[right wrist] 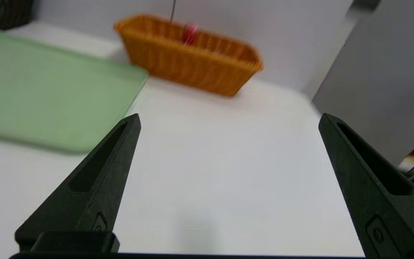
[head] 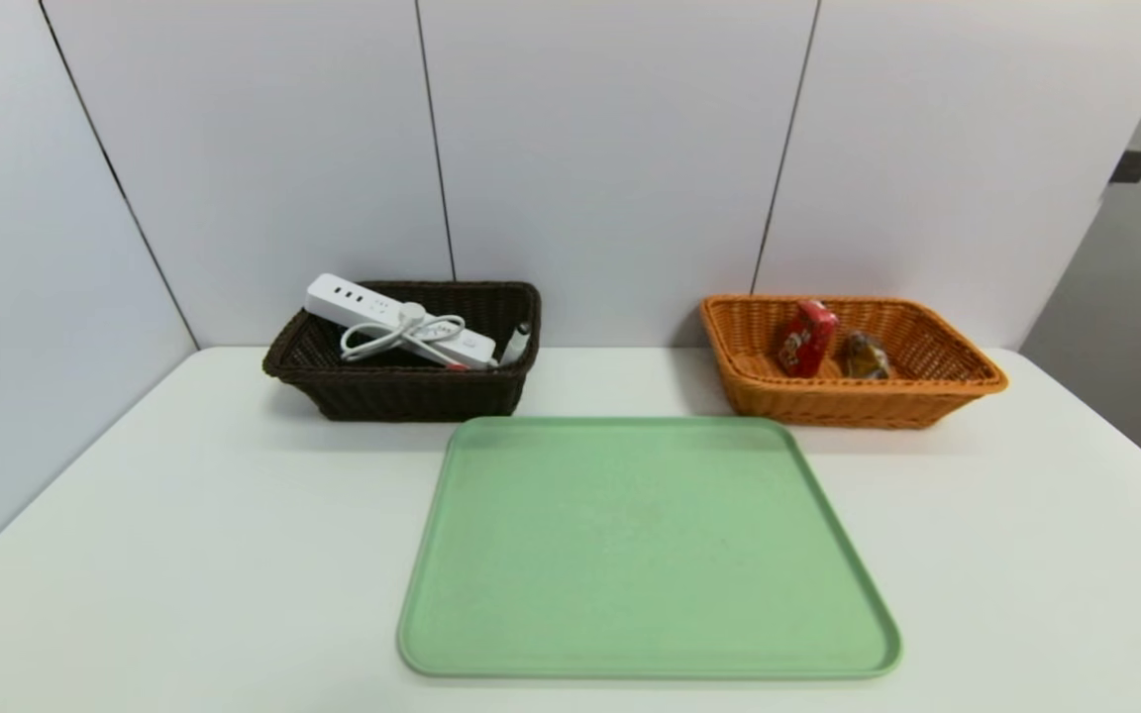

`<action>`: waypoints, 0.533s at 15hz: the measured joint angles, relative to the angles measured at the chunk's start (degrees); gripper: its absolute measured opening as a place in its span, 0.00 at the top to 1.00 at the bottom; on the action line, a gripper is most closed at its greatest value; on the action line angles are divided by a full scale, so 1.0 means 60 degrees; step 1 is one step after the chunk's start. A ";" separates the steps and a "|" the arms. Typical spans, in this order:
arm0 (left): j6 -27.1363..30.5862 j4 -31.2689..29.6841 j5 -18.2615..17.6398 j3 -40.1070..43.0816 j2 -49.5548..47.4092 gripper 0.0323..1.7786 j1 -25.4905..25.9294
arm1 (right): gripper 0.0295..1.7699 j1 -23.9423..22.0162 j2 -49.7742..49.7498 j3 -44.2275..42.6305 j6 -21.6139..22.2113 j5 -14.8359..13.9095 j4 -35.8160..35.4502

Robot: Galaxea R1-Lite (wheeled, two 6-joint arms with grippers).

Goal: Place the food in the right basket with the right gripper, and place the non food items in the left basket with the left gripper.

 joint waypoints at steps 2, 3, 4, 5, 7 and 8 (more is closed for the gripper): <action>-0.0447 0.0951 -0.0711 0.0004 0.0000 0.05 0.0000 | 0.03 0.0000 0.0000 0.0010 0.0410 0.0171 0.0878; -0.0790 0.1038 -0.0762 0.0004 0.0000 0.05 0.0000 | 0.03 0.0008 0.0000 0.0010 0.0648 0.0148 0.0922; -0.1136 0.1059 -0.0772 0.0004 0.0000 0.05 0.0000 | 0.03 0.0004 0.0002 0.0014 0.0953 0.0083 0.0941; -0.1339 0.1059 -0.0729 0.0004 0.0000 0.05 0.0000 | 0.03 0.0004 0.0002 0.0014 0.1355 -0.0030 0.0949; -0.1471 0.1059 -0.0660 0.0004 0.0000 0.05 0.0000 | 0.03 0.0000 0.0002 0.0014 0.1904 -0.0256 0.0935; -0.1485 0.1059 -0.0652 0.0004 0.0000 0.05 0.0000 | 0.03 0.0000 0.0002 0.0018 0.1999 -0.0335 0.0931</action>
